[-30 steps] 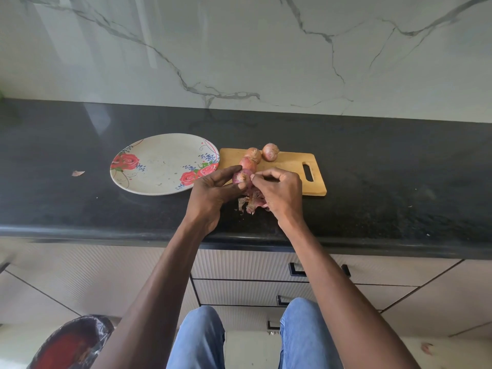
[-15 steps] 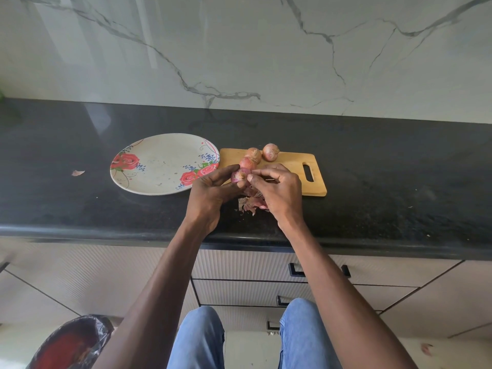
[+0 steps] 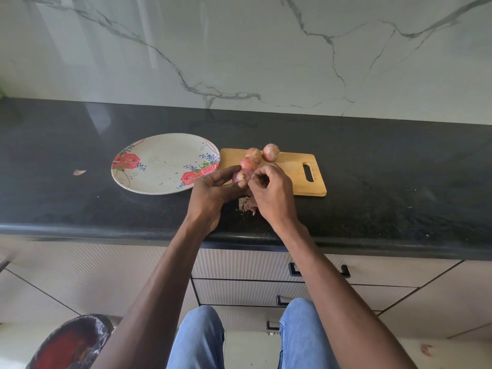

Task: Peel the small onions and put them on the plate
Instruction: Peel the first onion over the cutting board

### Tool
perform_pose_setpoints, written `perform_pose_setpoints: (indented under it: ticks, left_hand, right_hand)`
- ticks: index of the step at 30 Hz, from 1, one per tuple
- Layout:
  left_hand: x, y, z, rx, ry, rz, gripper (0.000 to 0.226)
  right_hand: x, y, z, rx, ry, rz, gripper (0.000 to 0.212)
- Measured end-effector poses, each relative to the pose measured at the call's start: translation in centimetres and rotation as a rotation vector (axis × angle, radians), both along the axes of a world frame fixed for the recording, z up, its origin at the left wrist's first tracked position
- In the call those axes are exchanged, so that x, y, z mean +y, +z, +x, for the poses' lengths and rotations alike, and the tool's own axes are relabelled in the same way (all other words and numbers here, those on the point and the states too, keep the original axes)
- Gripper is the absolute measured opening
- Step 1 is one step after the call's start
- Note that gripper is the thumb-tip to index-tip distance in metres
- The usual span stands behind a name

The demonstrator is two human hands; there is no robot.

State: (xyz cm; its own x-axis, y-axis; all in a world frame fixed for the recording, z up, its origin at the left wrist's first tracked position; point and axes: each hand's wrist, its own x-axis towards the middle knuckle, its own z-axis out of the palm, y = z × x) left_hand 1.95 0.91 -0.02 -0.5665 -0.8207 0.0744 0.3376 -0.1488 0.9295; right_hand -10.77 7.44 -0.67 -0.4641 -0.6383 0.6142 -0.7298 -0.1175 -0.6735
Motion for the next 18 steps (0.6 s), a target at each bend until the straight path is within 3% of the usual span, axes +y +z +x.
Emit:
perform_pose_setpoints:
  ticks: [7,13,18]
  left_hand:
    - [0.09,0.16,-0.10,0.006,0.007,0.026,0.042]
    - [0.13,0.12,-0.14,0.022,0.028,0.007,0.035]
    - [0.25,0.00,-0.14,-0.023,0.046,-0.056,0.032]
  right_hand:
    - [0.31,-0.14,-0.93,-0.284,0.006,-0.020,0.003]
    - [0.25,0.28,-0.61,-0.150,0.046,-0.032,0.016]
    - [0.26,0.00,-0.36,-0.076,0.002,-0.071,0.012]
